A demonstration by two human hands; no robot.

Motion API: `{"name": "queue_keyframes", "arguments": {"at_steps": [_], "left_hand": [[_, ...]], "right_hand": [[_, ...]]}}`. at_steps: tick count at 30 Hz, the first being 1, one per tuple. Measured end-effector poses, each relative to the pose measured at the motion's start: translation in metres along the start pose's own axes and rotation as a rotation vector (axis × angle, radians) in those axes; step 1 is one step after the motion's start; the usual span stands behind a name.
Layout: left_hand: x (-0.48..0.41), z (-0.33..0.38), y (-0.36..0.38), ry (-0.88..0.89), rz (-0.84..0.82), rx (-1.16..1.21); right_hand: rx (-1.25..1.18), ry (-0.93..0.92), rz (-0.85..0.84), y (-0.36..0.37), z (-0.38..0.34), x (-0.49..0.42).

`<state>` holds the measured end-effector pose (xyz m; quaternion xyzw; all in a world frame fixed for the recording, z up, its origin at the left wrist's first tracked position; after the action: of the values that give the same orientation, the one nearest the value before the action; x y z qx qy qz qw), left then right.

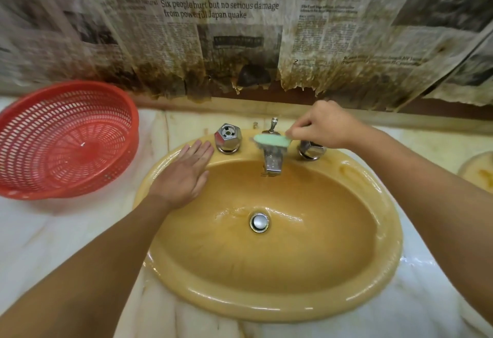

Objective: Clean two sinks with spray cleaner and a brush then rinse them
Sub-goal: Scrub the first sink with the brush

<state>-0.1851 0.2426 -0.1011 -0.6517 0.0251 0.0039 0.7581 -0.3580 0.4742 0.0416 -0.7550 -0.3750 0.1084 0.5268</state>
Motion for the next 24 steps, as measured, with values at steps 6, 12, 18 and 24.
{"name": "queue_keyframes", "arguments": {"at_steps": [6,12,18,24], "left_hand": [[-0.002,0.001,0.001,0.003,-0.006,-0.003],[-0.002,0.0,0.002,0.005,-0.019,-0.025],[-0.002,0.0,0.002,0.007,-0.012,-0.023],[-0.004,0.0,0.001,0.019,-0.006,-0.02]], "right_hand": [[0.041,0.012,0.128,-0.004,0.009,0.023],[-0.06,-0.002,0.078,0.005,0.002,0.033],[-0.214,0.016,0.125,0.016,0.008,0.038],[-0.55,0.445,0.504,0.082,0.042,0.039]]}}
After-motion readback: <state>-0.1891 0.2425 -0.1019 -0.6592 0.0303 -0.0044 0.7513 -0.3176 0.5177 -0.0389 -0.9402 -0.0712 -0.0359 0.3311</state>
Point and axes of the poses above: each hand's wrist, its own x-axis away from the middle knuckle, its own y-axis out of the palm, z = x × y, the point moved 6 cm from there along -x, towards the middle knuckle, and after that the axes turned 3 degrees about -x, right-handed, at the moved point
